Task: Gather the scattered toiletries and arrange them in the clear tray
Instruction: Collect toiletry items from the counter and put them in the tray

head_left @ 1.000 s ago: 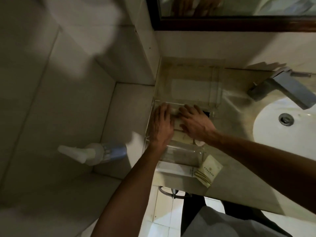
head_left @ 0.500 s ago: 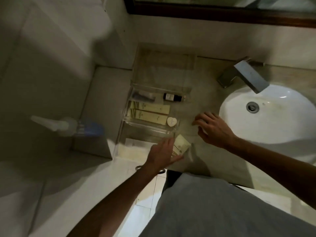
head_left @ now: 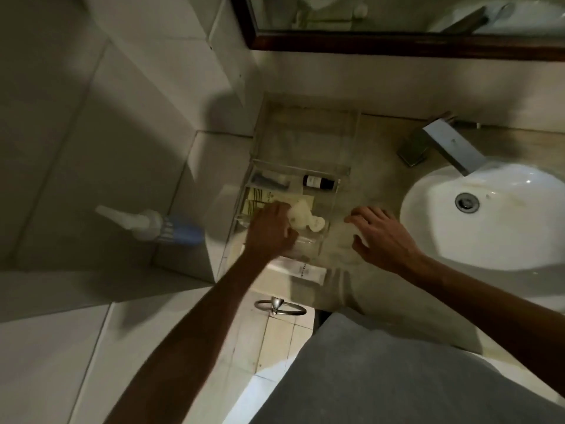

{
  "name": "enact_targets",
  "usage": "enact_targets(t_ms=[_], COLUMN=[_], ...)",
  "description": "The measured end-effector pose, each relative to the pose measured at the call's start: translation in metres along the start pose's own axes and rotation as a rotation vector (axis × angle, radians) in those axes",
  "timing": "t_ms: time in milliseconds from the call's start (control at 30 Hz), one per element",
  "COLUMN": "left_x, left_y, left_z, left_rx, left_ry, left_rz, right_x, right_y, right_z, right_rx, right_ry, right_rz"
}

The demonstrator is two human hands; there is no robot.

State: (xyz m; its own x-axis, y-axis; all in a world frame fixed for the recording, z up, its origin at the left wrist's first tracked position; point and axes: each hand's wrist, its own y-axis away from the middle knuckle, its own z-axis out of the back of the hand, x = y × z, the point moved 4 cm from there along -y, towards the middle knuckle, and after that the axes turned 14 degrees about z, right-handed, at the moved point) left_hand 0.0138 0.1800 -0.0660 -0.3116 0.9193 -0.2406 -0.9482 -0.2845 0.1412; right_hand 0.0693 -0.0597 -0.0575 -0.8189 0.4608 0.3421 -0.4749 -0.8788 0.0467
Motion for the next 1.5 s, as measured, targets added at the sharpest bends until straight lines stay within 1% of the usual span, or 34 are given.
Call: enact_targets(t_ms=[133, 200, 300, 433, 533, 600, 700, 800, 867, 933, 967, 1033, 1100, 1133, 1167, 1233, 1300, 1333, 1433, 1500], left_x=[0.050, 0.058, 0.056, 0.055, 0.055, 0.056, 0.060, 0.070, 0.082, 0.093, 0.097, 0.089, 0.068, 0.057, 0.048, 0.041, 0.048, 0.054, 0.054, 0.030], left_y=[-0.048, -0.056, -0.053, -0.057, -0.064, -0.067, -0.065, -0.067, -0.074, -0.079, -0.079, -0.075, -0.069, -0.068, -0.068, -0.070, -0.072, -0.073, -0.072, -0.068], left_z=[0.007, 0.003, -0.010, -0.017, -0.013, -0.012, -0.007, 0.003, 0.007, 0.007, 0.006, 0.006, 0.006, 0.003, -0.004, -0.023, -0.044, -0.052, -0.057, -0.051], left_rx=[0.233, 0.242, 0.258, 0.291, 0.309, 0.298, 0.259, 0.285, 0.277, 0.256, 0.222, 0.117, 0.018, 0.004, 0.020, 0.118, 0.212, 0.234, 0.200, 0.097], left_ry=[-0.109, -0.112, -0.126, -0.112, -0.151, -0.141, -0.033, 0.034, -0.036, -0.185, -0.223, -0.175, -0.115, -0.106, -0.113, -0.178, -0.280, -0.293, -0.184, -0.090], left_rz=[-0.085, -0.107, -0.195, -0.159, -0.149, -0.151, -0.170, -0.155, -0.133, -0.123, -0.116, -0.118, -0.167, -0.203, -0.232, -0.244, -0.211, -0.190, -0.140, -0.127], right_x=[-0.006, -0.008, -0.009, -0.009, -0.008, -0.006, -0.004, -0.002, 0.000, 0.002, 0.003, 0.005, 0.009, 0.011, 0.013, 0.015, 0.016, 0.015, 0.008, -0.002], right_y=[0.006, 0.011, 0.022, 0.037, 0.040, 0.040, 0.041, 0.044, 0.047, 0.050, 0.051, 0.053, 0.054, 0.054, 0.054, 0.055, 0.057, 0.059, 0.070, 0.087], right_z=[0.001, -0.001, -0.005, -0.012, -0.013, -0.013, -0.014, -0.017, -0.019, -0.019, -0.020, -0.020, -0.020, -0.021, -0.021, -0.020, -0.019, -0.018, -0.007, 0.004], right_rx=[-0.017, -0.026, -0.043, -0.049, -0.061, -0.074, -0.089, -0.085, -0.089, -0.104, -0.109, -0.121, -0.133, -0.141, -0.147, -0.158, -0.159, -0.159, -0.197, -0.235], right_ry=[-0.004, -0.010, -0.021, -0.033, -0.030, -0.029, -0.024, -0.025, -0.024, -0.023, -0.022, -0.018, -0.018, -0.018, -0.019, -0.013, -0.009, -0.008, 0.007, 0.018], right_rz=[-0.037, -0.065, -0.113, -0.142, -0.148, -0.146, -0.147, -0.148, -0.151, -0.157, -0.161, -0.169, -0.175, -0.174, -0.171, -0.170, -0.184, -0.197, -0.257, -0.310])
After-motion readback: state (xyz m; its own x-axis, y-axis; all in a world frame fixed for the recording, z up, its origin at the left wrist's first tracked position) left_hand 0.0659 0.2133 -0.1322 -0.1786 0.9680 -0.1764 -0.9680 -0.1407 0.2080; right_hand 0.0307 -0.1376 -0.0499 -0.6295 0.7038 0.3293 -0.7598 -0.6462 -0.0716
